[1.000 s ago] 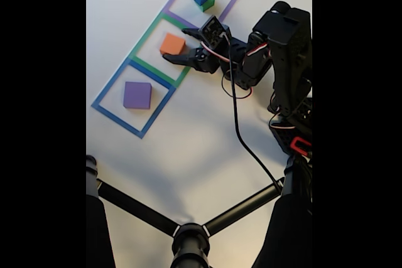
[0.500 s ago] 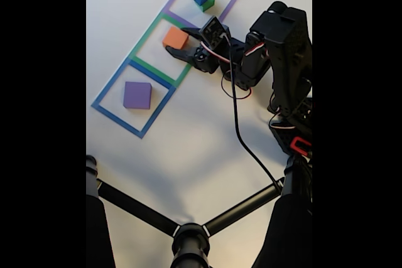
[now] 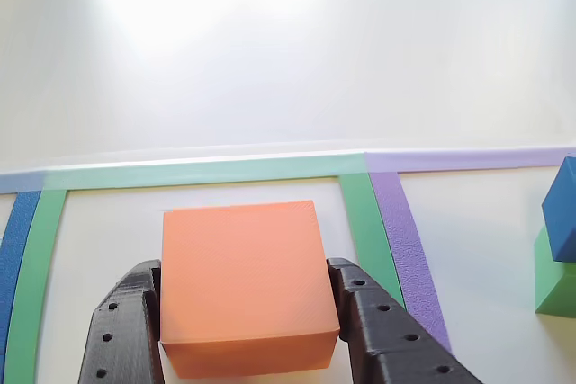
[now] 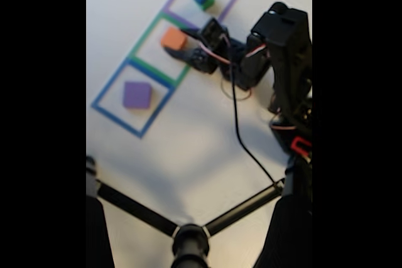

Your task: Tower of hanoi

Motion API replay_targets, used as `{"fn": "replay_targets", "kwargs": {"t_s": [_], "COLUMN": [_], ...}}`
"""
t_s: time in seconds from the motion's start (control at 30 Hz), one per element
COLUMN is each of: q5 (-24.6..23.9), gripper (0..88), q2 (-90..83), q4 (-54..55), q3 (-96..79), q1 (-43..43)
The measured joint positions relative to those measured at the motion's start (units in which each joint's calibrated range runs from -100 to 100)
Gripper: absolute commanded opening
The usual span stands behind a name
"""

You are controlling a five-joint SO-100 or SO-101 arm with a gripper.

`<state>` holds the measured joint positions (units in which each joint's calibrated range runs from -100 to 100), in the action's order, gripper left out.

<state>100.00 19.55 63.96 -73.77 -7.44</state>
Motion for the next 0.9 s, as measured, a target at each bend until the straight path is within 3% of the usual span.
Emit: {"fn": "replay_targets", "kwargs": {"t_s": [0.5,0.7,0.9], "q5": [0.0,0.0,0.0], "gripper": [11.7,11.7,11.4], "q2": [-43.0,-52.9,-59.4], "q4": [-46.4,-65.2,-92.1], "q3": [1.5,10.0,27.0], "q1": [5.5,7.6,10.0]}}
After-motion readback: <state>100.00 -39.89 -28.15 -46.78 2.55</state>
